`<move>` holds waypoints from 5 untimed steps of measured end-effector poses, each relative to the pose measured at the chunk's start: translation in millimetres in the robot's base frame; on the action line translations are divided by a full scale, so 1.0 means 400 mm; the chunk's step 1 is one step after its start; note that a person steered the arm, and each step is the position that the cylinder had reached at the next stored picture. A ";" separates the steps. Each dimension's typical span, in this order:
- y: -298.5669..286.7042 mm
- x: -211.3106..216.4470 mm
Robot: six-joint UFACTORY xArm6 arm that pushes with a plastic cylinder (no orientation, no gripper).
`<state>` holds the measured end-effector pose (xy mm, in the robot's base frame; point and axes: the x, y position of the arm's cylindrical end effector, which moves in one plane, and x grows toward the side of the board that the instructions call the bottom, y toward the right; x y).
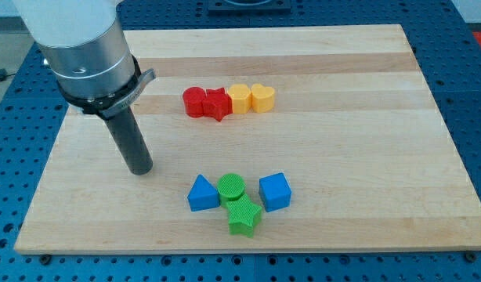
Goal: Push the blue triangle into the green blocks
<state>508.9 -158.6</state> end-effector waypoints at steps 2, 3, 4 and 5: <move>0.015 0.000; -0.018 0.000; -0.087 0.000; -0.103 0.007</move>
<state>511.8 -199.7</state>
